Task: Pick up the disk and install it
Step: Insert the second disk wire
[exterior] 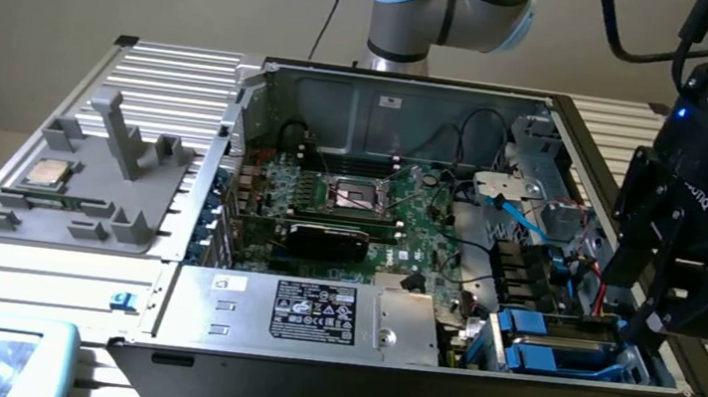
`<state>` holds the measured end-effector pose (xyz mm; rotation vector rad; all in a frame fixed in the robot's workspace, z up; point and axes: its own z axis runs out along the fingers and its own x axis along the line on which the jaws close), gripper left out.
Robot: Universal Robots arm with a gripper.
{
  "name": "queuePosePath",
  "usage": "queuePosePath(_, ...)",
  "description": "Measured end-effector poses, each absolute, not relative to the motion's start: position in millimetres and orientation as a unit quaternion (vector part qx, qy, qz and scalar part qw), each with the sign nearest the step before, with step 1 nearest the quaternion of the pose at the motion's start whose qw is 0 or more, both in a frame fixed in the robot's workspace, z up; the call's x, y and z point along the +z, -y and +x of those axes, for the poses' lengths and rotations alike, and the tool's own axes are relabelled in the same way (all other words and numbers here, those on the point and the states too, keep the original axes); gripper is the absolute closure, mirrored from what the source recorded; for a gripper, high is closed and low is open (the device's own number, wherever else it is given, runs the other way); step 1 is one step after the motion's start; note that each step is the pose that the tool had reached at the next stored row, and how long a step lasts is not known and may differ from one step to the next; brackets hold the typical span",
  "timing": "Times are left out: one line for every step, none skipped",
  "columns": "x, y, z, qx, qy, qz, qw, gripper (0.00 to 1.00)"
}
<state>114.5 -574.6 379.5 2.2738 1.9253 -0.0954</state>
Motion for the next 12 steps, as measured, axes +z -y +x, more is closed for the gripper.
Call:
queuePosePath(378.1,572.6,111.9,-0.032,-0.644,0.760,0.081,0.40)
queuePosePath(376.9,570.0,109.7,-0.032,-0.644,0.760,0.081,0.40)
queuePosePath(376.4,567.8,108.4,-0.033,-0.644,0.760,0.083,0.40)
queuePosePath(376.4,567.4,107.8,-0.033,-0.643,0.760,0.085,0.40)
queuePosePath(376.4,567.4,107.8,-0.033,-0.644,0.760,0.085,0.40)
queuePosePath(376.4,567.4,107.8,-0.033,-0.644,0.760,0.085,0.40)
queuePosePath(376.3,567.3,107.6,-0.033,-0.644,0.760,0.084,0.40)
queuePosePath(376.4,567.0,106.9,-0.033,-0.643,0.761,0.084,0.40)
queuePosePath(376.4,566.9,105.6,-0.033,-0.642,0.761,0.085,0.40)
queuePosePath(376.4,566.6,103.9,-0.033,-0.642,0.762,0.085,0.40)
queuePosePath(376.4,566.4,102.4,-0.033,-0.641,0.762,0.085,0.40)
queuePosePath(376.4,566.0,100.7,-0.032,-0.641,0.762,0.085,0.40)
